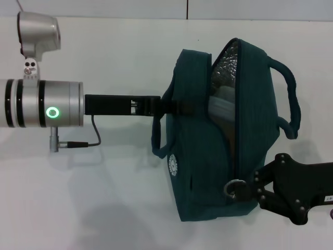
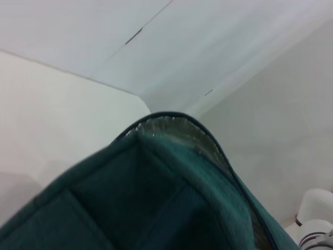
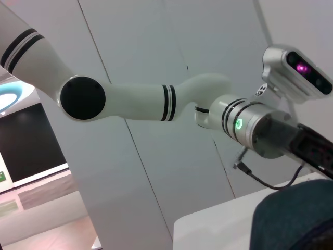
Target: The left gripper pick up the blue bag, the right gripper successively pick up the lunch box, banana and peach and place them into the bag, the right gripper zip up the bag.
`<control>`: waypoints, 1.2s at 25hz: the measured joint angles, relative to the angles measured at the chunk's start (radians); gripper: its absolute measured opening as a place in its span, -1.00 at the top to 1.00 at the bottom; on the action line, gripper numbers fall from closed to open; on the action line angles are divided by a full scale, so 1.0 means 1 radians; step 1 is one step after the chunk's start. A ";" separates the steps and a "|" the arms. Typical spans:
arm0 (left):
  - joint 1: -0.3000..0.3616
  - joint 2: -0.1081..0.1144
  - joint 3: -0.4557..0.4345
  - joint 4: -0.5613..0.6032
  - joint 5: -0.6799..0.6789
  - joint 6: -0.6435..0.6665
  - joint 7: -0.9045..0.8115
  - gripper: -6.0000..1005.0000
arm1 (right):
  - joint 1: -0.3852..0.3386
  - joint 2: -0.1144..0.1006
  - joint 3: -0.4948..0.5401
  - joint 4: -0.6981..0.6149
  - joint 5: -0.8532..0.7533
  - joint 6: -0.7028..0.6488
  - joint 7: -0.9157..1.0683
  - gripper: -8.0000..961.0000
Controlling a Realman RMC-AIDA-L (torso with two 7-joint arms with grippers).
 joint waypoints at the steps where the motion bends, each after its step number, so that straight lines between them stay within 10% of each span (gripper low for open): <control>1: -0.002 0.000 -0.002 0.000 -0.001 -0.002 0.016 0.79 | 0.000 0.000 0.000 0.000 0.001 0.001 0.000 0.95; 8: 0.015 0.004 -0.013 -0.039 -0.093 -0.004 0.181 0.52 | 0.006 0.001 0.006 0.001 0.040 0.006 0.001 0.94; 16: 0.188 0.009 -0.025 -0.065 -0.310 0.111 0.523 0.23 | 0.023 -0.003 0.008 0.001 0.109 0.004 0.000 0.94; 18: 0.227 0.009 -0.025 -0.077 -0.344 0.131 0.588 -0.18 | 0.029 -0.003 0.009 0.001 0.124 0.007 0.000 0.94; 30: 0.284 -0.002 -0.014 -0.412 -0.347 0.173 1.025 -0.17 | 0.089 0.001 0.020 0.041 0.236 0.065 -0.003 0.93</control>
